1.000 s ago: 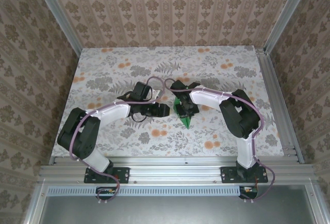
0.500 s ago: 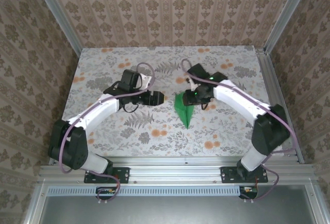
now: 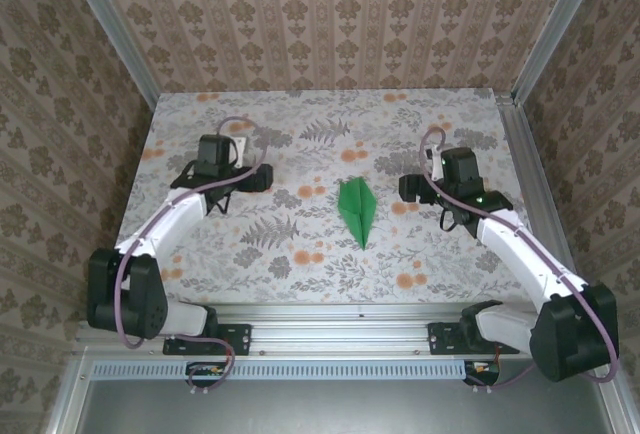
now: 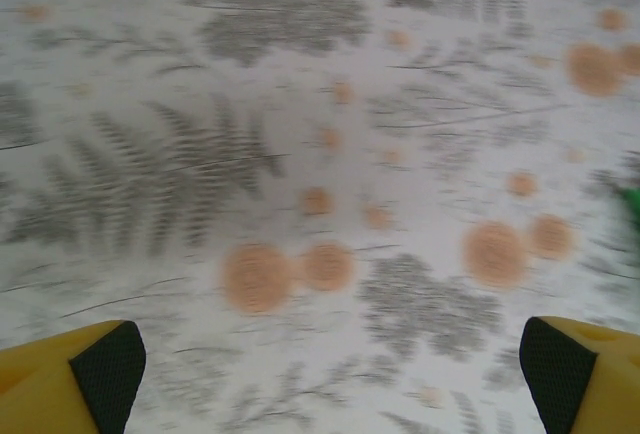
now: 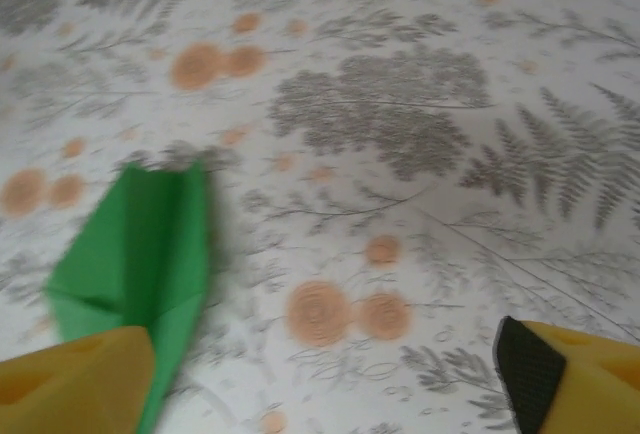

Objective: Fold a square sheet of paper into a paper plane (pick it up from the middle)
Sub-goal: Reset both arms

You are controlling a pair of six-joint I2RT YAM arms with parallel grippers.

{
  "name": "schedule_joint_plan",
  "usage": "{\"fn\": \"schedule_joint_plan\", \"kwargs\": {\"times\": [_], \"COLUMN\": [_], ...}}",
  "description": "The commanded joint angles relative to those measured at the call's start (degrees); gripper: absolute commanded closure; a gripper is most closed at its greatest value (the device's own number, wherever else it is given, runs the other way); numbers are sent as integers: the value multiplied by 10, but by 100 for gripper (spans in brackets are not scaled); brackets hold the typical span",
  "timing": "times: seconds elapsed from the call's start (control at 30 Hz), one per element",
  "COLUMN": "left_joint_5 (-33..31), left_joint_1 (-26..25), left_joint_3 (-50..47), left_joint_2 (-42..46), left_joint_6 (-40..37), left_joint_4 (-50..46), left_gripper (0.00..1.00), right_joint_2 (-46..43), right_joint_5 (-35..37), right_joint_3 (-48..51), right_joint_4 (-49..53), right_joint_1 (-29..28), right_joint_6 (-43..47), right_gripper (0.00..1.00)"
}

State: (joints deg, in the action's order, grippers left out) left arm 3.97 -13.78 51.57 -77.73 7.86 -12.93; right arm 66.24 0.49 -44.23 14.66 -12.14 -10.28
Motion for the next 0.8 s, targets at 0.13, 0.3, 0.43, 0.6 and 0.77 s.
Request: {"fn": "schedule_joint_plan", "kwargs": {"times": [0.13, 0.3, 0.43, 0.6, 0.77], "left_joint_5": [-114, -132, -132, -127, -115], "left_joint_1": [95, 113, 117, 121, 120], "left_joint_3": [-115, -146, -156, -155, -148], "left_joint_2": [-10, -49, -75, -90, -95], "left_joint_6": [-50, -77, -81, -81, -92], "left_joint_4": [204, 299, 350, 373, 369], "left_gripper": [0, 0, 0, 0, 0], "right_joint_2": [-4, 37, 91, 130, 148], "right_joint_5": [85, 56, 33, 18, 15], "right_joint_3": [129, 170, 175, 167, 162], "right_joint_4": [-252, -371, -442, -481, -486], "right_joint_1": [79, 119, 138, 145, 150], "right_joint_6": [34, 40, 38, 30, 32], "right_gripper": [0, 0, 0, 0, 0]}}
